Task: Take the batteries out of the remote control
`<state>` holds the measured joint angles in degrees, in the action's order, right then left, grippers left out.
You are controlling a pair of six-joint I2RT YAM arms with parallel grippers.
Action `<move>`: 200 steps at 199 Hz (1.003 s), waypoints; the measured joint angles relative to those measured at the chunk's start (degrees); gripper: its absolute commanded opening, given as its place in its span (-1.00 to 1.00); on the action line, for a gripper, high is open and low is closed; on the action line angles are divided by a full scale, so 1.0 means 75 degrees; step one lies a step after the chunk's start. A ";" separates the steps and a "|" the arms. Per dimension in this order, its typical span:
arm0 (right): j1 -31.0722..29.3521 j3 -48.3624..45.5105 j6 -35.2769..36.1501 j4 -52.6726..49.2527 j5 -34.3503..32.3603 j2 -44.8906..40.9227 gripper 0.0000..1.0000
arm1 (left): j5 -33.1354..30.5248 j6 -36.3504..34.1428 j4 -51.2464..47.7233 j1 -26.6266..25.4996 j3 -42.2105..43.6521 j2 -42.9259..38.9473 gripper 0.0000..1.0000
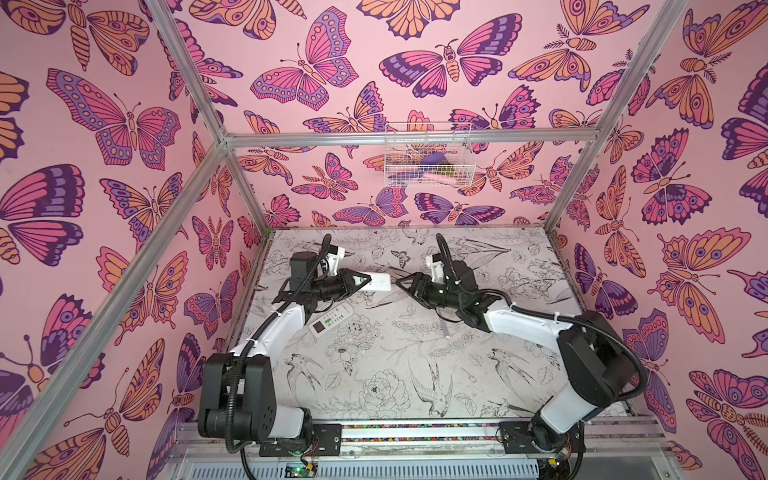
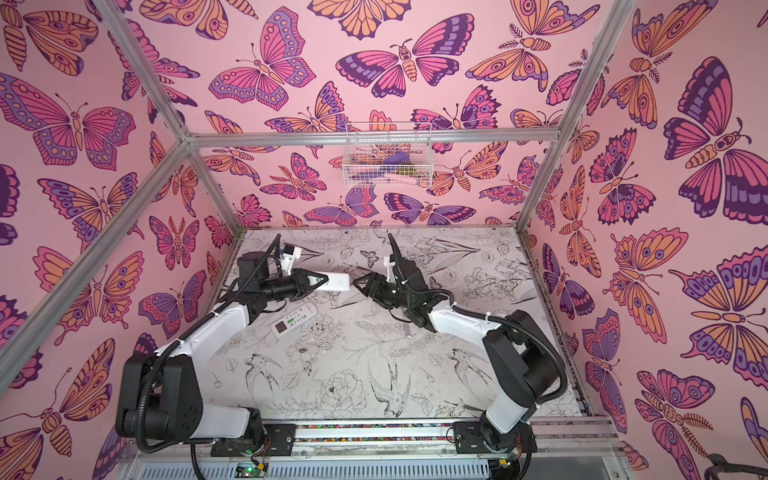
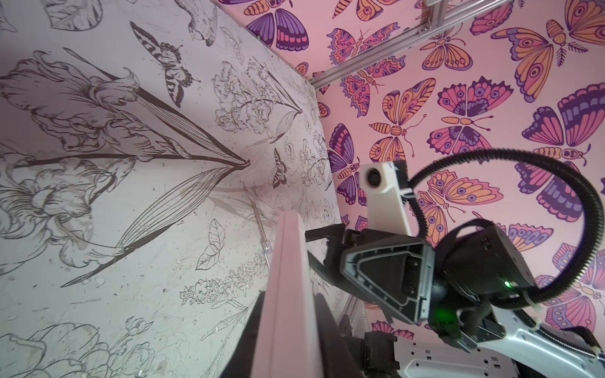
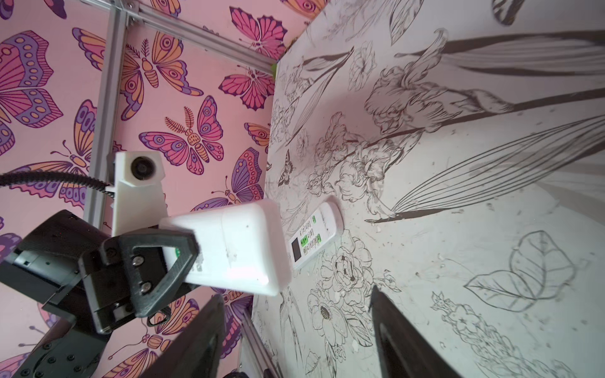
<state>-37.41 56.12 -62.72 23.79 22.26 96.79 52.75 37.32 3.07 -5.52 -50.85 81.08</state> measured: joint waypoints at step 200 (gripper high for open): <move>0.0105 0.0029 -0.0647 0.1419 0.0991 0.0624 -0.09 | 0.0219 -0.0259 0.0102 -0.0268 -0.0102 0.0379 -1.00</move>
<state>-36.62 56.34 -67.57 34.44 29.69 101.47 54.39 35.38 3.84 -7.53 -51.62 83.92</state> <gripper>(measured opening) 0.457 0.197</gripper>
